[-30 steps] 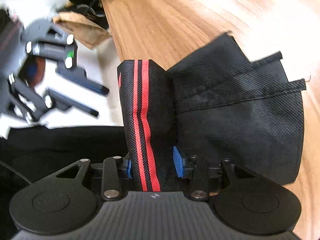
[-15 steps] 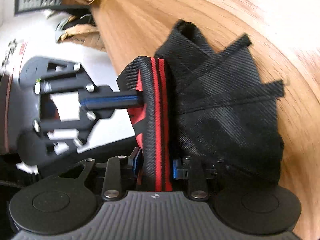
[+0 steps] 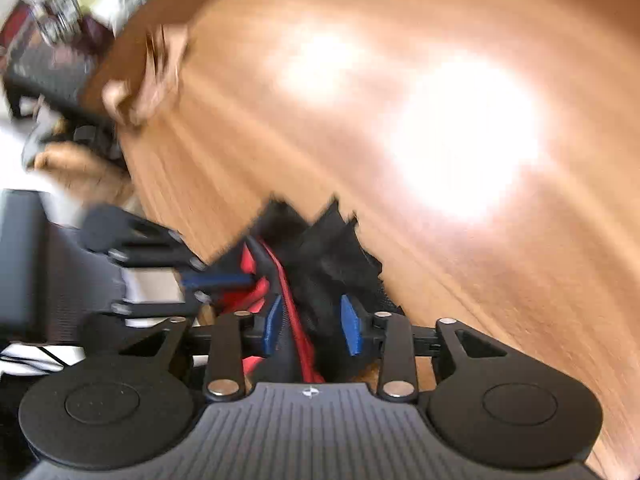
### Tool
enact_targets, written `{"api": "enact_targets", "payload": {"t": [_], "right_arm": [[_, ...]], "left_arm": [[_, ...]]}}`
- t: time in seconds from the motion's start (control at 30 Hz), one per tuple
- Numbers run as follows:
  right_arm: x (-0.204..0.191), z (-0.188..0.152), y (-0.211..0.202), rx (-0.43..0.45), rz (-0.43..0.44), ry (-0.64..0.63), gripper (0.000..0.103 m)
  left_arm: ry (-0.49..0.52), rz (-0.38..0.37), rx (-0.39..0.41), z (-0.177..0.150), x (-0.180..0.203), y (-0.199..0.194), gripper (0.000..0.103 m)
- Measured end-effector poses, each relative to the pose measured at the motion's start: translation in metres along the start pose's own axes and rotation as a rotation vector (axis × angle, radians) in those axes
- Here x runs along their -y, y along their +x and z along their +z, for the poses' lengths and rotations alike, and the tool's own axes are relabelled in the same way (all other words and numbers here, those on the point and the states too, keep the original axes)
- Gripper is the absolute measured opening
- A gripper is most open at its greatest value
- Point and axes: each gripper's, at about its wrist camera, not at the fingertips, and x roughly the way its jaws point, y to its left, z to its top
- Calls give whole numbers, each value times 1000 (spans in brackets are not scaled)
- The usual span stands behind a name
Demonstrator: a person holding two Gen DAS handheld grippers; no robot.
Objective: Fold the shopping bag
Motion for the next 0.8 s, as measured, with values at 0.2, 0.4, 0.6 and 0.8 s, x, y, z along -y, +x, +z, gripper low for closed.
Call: {"api": "enact_targets", "payload": {"t": [0.2,0.4,0.6,0.8], "right_arm": [[-55,-26,54,-47,-284,-74,12],[-47,-22,94,-182,-254,-49,24],[-95,-24,131,-179,-352,-189,35],[-131,-45,141,-54,-557,-244,40]], "left_arm": [[7,-38,35,-3,-3,3,2],[-11,-50,56,-13,-7,4,2],[-44,-49,113,-27,-9,-1,2],[-80,-106,121,-28,-21,0,2]]}}
